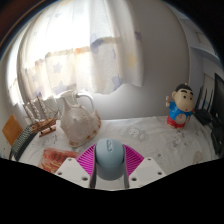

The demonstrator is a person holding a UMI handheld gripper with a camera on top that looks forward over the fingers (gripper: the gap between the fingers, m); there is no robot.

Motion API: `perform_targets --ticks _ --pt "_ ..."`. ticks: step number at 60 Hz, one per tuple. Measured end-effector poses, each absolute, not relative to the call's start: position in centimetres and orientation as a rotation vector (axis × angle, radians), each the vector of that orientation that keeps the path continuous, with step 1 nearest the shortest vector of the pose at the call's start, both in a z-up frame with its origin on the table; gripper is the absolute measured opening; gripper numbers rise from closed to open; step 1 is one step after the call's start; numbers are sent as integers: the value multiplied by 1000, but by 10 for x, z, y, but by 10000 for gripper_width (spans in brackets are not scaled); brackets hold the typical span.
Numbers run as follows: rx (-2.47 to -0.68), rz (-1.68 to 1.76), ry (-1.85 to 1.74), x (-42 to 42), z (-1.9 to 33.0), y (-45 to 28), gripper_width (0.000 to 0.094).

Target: Arrange mouse

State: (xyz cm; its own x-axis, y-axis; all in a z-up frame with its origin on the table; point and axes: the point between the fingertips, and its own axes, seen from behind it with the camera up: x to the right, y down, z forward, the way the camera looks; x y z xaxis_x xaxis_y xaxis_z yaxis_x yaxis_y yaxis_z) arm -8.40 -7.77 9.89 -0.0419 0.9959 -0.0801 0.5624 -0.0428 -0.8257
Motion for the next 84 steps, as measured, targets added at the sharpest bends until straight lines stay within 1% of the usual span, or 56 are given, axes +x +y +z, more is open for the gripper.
perform_targets --ticks 5,14,21,26,30,32,34,35,37,40,44,49,57,64,72,77,84 --pt "-1665 1004 -1704 -72 97 -138 375" --pt "-1671 986 -1815 -48 53 -228 375" --pt "-1656 946 -1867 -35 16 -264 375" --pt "-1669 882 -1874 -27 -7 -268 388" --pt "-1630 880 -1858 -28 -6 -270 430" --pt "-1622 867 -1876 -25 -9 -271 508" --pt "-1634 870 -1898 -21 -9 -274 604" --pt "-1645 881 -1910 -19 -9 -277 672" --pt "-1663 902 -1933 -14 -5 -279 857" --pt "-1674 888 -1935 -8 7 -271 841" --pt "-1674 875 -1931 2 33 -248 844" --pt "-1721 885 -1941 23 67 -220 843" --pt "-1769 799 -1900 55 113 -144 849" --pt "-1751 760 -1866 85 144 -88 856" --pt "-1771 713 -1815 120 155 -33 856" --pt "-1804 697 -1793 141 153 -10 857" --pt "-1803 685 -1789 159 154 13 857"
